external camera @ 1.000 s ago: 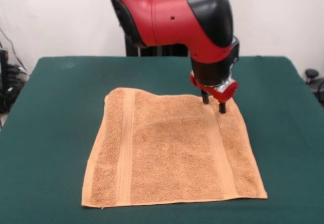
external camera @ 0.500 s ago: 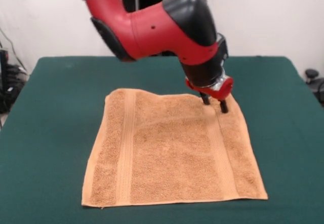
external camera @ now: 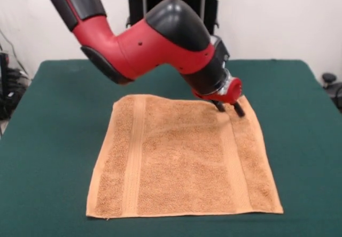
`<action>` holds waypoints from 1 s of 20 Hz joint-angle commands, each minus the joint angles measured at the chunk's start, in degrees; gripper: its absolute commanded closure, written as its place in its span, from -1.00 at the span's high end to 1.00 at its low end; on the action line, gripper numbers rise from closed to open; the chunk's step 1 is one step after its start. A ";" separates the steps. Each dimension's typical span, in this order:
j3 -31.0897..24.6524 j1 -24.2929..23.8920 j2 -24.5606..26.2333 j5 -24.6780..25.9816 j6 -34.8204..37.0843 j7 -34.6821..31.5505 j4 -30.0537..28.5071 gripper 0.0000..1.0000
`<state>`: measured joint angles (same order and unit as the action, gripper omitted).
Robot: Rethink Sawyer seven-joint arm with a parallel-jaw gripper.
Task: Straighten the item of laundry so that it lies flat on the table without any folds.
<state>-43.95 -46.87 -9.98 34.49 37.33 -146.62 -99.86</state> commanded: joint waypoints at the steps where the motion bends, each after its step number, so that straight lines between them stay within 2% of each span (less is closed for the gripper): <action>1: -14.50 10.86 31.97 16.65 -44.79 3.96 11.66 1.00; 4: -15.99 9.48 33.91 19.48 -44.21 3.61 12.00 1.00; 5: -17.88 7.58 36.65 21.81 -42.77 4.55 12.12 1.00; 10: -22.04 3.49 42.15 30.08 -40.67 3.91 11.82 1.00; 12: -23.27 2.47 43.29 33.25 -39.92 2.67 11.39 1.00; 15: -23.53 2.82 41.82 37.60 -40.87 -3.55 10.68 1.00; 17: -23.05 2.84 41.56 36.53 -39.91 -3.27 10.71 1.00; 19: -18.68 5.44 37.53 28.32 -39.99 -3.16 11.31 1.00; 20: -13.65 9.37 31.11 21.94 -40.94 -7.55 10.24 1.00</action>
<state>-63.00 -44.01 23.20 62.06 -5.09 -146.60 -96.33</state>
